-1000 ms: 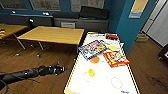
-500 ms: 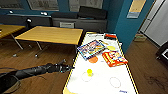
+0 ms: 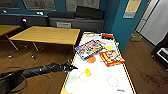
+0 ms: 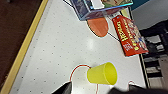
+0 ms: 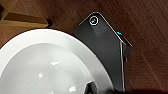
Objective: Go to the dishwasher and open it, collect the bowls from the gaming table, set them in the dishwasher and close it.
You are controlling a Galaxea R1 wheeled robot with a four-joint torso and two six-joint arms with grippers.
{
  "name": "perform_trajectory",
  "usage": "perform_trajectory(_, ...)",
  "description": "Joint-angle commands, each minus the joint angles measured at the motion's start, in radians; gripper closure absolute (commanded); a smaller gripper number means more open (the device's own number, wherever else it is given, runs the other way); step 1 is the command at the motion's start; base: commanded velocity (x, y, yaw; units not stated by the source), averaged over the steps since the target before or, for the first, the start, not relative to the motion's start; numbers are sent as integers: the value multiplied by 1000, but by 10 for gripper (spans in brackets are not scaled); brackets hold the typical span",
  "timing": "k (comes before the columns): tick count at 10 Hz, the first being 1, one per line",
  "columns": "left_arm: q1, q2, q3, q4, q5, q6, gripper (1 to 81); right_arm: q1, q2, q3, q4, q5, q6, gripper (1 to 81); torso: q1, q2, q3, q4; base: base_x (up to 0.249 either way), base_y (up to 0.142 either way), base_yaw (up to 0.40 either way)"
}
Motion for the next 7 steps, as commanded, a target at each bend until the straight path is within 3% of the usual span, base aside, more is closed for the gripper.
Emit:
perform_trajectory(1, -148, 41, -36, 4, 63, -3, 10, 23, -45, 28, -28, -72, -4, 811, 0, 0, 0, 0, 0, 0, 0)
perform_trajectory(4, -169, 115, -95, 7, 91, -2, 10, 23, -45, 28, -31, -72, -4, 811, 0, 0, -89, 0, 0, 0, 0)
perform_trajectory(5, -180, 128, -96, 7, 91, -3, 10, 23, -47, 30, -31, -72, -4, 811, 0, 0, -30, 0, 0, 0, 0)
perform_trajectory(7, -204, 154, -110, -5, 91, -3, 10, 28, -47, 34, -32, -73, -4, 811, 1, 1, -73, 0, 0, 0, 0)
